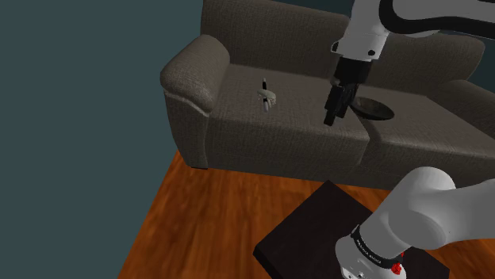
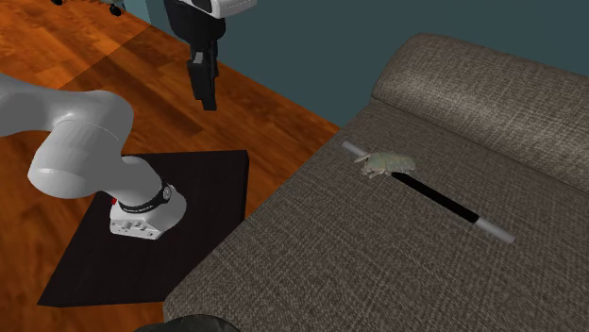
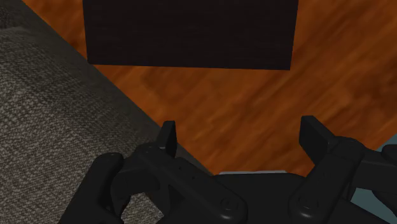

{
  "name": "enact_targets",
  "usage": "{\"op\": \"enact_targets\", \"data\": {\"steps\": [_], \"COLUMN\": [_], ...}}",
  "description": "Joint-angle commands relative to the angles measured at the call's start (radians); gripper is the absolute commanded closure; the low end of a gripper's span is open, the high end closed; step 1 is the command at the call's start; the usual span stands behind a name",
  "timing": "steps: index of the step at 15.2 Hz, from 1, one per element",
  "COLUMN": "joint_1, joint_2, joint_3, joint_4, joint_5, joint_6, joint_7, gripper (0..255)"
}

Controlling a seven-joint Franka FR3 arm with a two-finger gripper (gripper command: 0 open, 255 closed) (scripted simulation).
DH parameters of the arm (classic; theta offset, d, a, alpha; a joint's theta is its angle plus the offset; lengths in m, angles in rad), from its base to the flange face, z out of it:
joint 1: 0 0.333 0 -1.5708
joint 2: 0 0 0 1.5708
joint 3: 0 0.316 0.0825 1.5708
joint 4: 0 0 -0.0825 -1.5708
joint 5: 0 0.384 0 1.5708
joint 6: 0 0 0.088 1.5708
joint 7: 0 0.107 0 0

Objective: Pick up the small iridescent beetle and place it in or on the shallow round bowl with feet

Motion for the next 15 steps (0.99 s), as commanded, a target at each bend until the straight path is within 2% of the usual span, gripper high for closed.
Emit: {"op": "enact_targets", "data": {"steps": [1,8,15], "joint_1": [0.000,-0.018,-0.029], "joint_2": [0.000,0.220,0.454], "joint_3": [0.000,-0.047,-0.091], "joint_4": [0.000,0.077,0.215], "joint_5": [0.000,-0.021,-0.016], "joint_6": [0.000,0.182,0.318], "joint_7": [0.000,-0.055,-0.108], "gripper": [0,0,0]}}
